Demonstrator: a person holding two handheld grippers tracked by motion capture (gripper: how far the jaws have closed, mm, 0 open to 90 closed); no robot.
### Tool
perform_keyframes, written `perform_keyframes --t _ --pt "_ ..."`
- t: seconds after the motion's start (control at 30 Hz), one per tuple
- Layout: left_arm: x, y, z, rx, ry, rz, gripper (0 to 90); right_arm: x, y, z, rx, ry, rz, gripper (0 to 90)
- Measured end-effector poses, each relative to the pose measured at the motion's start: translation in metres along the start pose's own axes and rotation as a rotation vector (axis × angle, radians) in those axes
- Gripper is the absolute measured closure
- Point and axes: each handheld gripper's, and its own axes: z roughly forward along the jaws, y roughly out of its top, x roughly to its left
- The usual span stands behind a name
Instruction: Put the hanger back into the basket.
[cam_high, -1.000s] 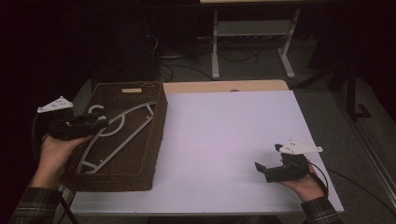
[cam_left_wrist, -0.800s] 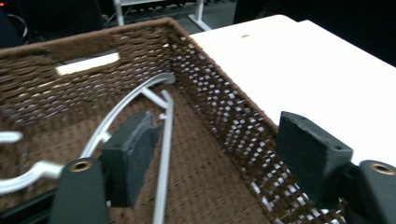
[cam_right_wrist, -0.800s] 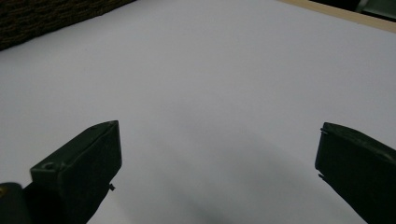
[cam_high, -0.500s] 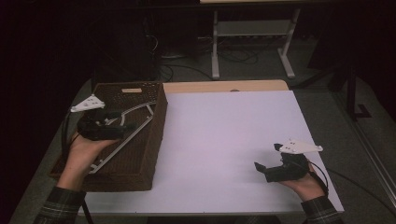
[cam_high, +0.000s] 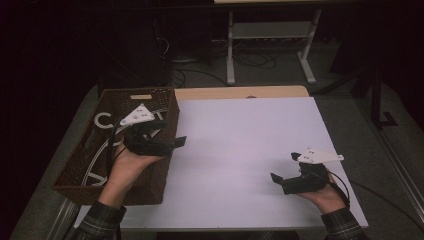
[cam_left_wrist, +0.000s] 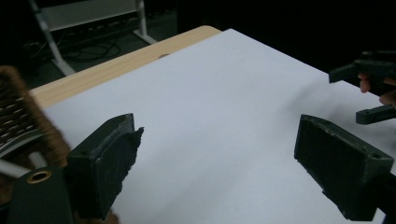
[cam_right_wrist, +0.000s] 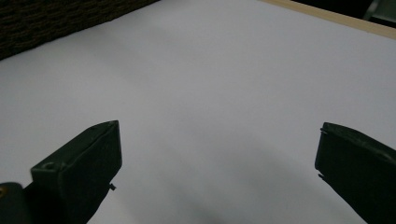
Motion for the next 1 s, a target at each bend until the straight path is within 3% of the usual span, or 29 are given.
perform_keyframes --t 0.33,0.67,0.7,0.9,1.0 --pt "-0.034 -0.002 0.044 0.019 -0.075 0.059 7.6 -0.001 0.000 -0.002 -0.004 0.007 0.004 0.0" --pt "-0.054 -0.025 0.073 0.034 -0.131 0.085 6.7 -0.001 -0.003 -0.008 -0.014 0.007 0.014 0.0" --pt "-0.056 -0.031 0.078 0.040 -0.154 0.087 5.5 -0.001 -0.004 -0.008 -0.014 0.007 0.017 0.0" --pt "-0.061 -0.049 0.089 0.058 -0.154 0.099 5.2 -0.003 -0.008 -0.010 -0.013 0.003 0.026 0.0" --pt "-0.059 -0.067 0.094 0.059 -0.133 0.091 5.2 -0.004 -0.010 -0.009 -0.015 0.011 0.028 0.0"
